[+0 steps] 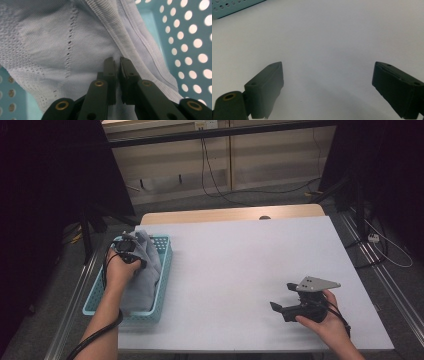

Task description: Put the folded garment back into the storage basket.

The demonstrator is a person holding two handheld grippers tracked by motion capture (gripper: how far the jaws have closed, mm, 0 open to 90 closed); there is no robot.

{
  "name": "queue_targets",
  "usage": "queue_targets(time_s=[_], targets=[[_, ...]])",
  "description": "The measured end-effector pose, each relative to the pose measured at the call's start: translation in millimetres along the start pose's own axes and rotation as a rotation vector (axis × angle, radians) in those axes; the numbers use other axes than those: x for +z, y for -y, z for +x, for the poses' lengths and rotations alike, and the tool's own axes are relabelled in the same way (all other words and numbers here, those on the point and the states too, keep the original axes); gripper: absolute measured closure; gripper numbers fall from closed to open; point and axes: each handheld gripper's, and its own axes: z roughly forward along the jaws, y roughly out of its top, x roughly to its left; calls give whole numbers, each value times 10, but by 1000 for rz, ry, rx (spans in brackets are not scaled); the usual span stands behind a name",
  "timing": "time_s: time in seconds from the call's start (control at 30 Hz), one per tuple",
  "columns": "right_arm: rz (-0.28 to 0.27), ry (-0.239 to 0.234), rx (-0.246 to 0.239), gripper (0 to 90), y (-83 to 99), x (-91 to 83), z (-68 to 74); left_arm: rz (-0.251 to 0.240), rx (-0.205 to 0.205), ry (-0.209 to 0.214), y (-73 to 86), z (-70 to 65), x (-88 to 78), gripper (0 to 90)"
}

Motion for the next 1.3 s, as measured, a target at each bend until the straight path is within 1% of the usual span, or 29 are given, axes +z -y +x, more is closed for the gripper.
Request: queue_targets(time_s=[0.07, 0.23, 0.27, 0.5, 0.53, 0.6, 0.73, 0.83, 0.93, 0.97, 1.0, 1.07, 1.3], targets=[[2, 0, 1, 98, 2, -4, 2, 10, -2, 8, 28, -4, 39, 850], [1, -2, 0, 98, 1, -4, 5, 24, 9, 4, 46, -23, 59, 858], [2, -1, 1, 98, 1, -4, 6, 30, 7, 10, 50, -26, 55, 860], [5, -4, -1, 98, 3, 2, 10, 23, -8, 34, 106, 8, 54, 874], [5, -4, -2, 98, 2, 1, 11, 21, -10, 33, 107, 10, 57, 875], [6, -3, -1, 98, 4, 5, 11, 16, -5, 20, 100, 8, 53, 891], [6, -3, -2, 98, -2, 9, 6, 14, 0, 15, 89, 1, 46, 900], [5, -5, -2, 98, -2, 10, 5, 8, -7, 16, 67, 10, 5, 900], [8, -6, -3, 98, 0, 11, 5, 12, 2, 13, 25, 20, -55, 900], [6, -7, -2, 98, -3, 8, 1, 4, 1, 6, -7, 23, -94, 900], [6, -7, -2, 98, -3, 8, 1, 4, 1, 6, -7, 23, -94, 900], [2, -4, 0, 99, -6, 3, -4, 6, 12, -4, -51, 33, -139, 900], [7, -7, 0, 100, -1, 18, -21, -10, 2, -14, -176, 71, -199, 900]])
